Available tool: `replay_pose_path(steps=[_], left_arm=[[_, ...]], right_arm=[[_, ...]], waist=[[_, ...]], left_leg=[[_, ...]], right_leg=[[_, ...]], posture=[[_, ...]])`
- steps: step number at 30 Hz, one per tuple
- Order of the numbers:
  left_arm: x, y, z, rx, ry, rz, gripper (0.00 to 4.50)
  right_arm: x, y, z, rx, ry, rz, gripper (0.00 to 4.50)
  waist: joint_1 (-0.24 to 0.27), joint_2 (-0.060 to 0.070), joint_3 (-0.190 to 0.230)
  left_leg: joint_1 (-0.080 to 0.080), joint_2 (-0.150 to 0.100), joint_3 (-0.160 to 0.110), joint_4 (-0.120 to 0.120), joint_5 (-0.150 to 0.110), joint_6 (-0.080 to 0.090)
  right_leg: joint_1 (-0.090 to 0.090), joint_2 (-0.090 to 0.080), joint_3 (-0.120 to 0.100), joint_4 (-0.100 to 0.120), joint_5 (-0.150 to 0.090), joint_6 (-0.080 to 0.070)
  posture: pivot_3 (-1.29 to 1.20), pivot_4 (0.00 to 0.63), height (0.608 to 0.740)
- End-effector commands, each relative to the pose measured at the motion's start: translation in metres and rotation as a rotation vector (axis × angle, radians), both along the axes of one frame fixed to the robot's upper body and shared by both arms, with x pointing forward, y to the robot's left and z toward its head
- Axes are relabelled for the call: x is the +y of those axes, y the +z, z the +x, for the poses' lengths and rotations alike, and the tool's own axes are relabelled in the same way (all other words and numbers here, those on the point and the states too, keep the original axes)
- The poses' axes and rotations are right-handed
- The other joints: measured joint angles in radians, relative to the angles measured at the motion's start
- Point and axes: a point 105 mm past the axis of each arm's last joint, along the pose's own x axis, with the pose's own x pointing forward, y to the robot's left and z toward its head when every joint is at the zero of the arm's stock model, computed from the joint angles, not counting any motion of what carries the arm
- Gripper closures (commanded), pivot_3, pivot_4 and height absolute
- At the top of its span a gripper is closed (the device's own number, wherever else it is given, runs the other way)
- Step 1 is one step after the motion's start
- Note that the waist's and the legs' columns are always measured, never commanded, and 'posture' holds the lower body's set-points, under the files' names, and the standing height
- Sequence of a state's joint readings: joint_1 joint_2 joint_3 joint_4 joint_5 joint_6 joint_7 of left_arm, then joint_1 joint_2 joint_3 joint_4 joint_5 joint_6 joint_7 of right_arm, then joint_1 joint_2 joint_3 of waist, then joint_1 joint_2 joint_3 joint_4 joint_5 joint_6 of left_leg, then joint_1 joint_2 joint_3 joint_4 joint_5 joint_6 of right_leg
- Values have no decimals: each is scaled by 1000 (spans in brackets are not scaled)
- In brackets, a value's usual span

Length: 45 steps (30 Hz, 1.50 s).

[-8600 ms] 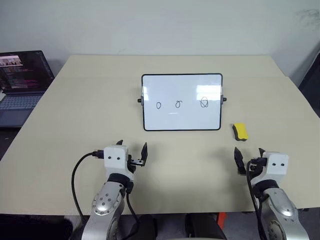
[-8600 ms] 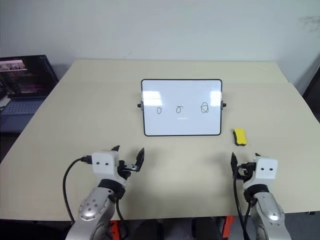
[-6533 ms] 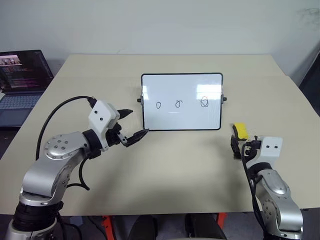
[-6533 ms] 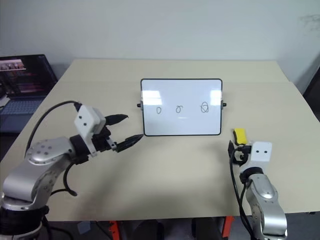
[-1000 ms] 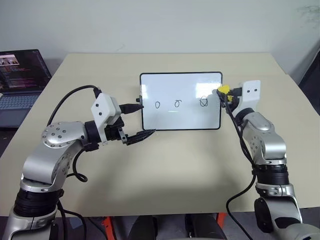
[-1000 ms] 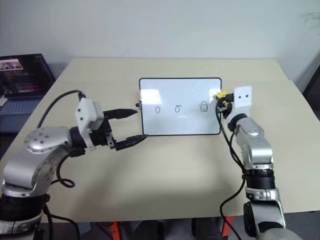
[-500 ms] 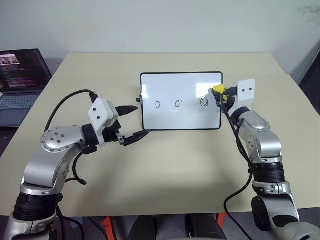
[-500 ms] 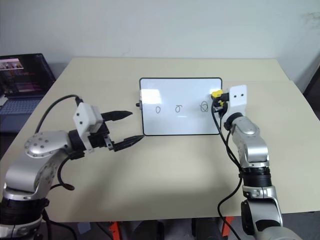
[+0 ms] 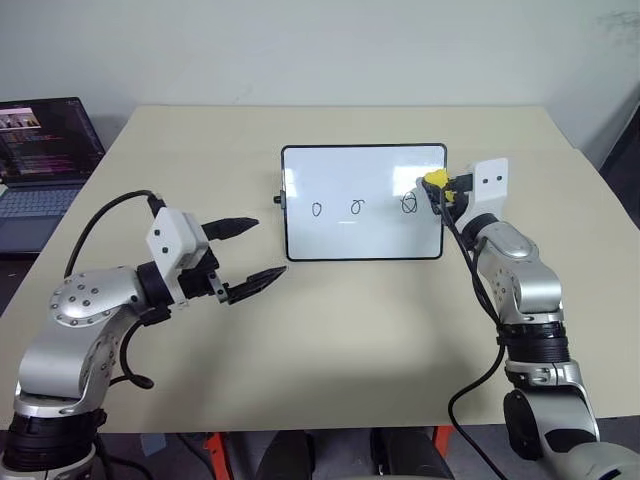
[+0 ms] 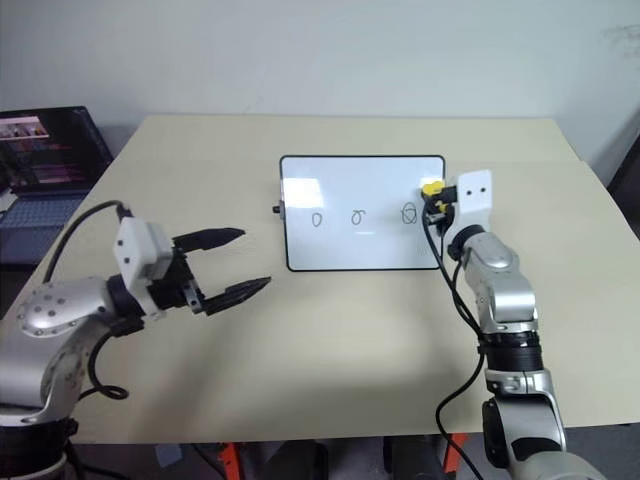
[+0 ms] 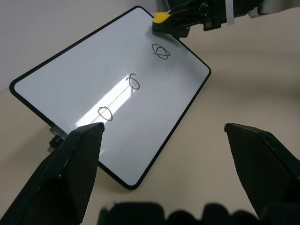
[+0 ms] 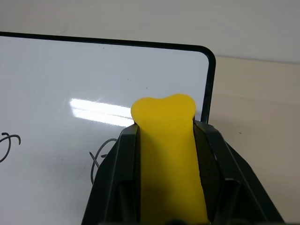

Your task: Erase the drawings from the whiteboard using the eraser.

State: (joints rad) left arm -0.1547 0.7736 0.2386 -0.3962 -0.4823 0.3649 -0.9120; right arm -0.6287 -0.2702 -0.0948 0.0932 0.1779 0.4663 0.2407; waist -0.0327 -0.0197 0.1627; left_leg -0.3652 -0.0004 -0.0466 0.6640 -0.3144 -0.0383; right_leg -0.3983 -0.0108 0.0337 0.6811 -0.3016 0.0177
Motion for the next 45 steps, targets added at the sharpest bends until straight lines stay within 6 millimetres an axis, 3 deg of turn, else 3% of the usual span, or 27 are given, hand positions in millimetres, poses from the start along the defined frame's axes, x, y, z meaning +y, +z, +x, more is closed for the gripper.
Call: replay_pose_path(steps=[1, 8, 19, 33, 45], left_arm=[[1, 14, -4, -73, 11, 26, 0], [0, 16, 1, -85, 19, 25, 0], [-4, 22, 4, -101, 6, 29, 0], [-6, 30, 5, -123, -3, 36, 0], [-8, 34, 4, -136, -9, 37, 0]], right_arm=[[8, 22, 2, -83, 30, -7, 3274], [19, 27, 14, -116, 69, -18, 3274], [28, 13, 27, -93, 86, -7, 3274], [41, -22, 3, -9, 113, 29, 3274], [20, -61, -23, 144, 49, 21, 3274]], waist=[[0, 0, 0], [-1, 0, 0], [-6, 0, 0], [-10, -1, -1], [-7, -2, -2]], left_leg=[[0, 0, 0, 0, 0, 0], [0, 0, 0, 0, 0, 0], [0, 0, 2, 0, 0, 0], [0, 0, 2, 0, 0, 0], [1, 0, 1, 1, 0, 0]], right_leg=[[0, 0, 0, 0, 0, 0], [0, 0, 0, 0, 0, 0], [-1, 0, 2, 1, 0, 0], [-1, 0, 2, 2, 0, 0], [0, 0, 1, 2, 0, 0]], posture=[[0, 150, 740], [0, 150, 740], [0, 150, 740], [0, 150, 740], [0, 150, 740]])
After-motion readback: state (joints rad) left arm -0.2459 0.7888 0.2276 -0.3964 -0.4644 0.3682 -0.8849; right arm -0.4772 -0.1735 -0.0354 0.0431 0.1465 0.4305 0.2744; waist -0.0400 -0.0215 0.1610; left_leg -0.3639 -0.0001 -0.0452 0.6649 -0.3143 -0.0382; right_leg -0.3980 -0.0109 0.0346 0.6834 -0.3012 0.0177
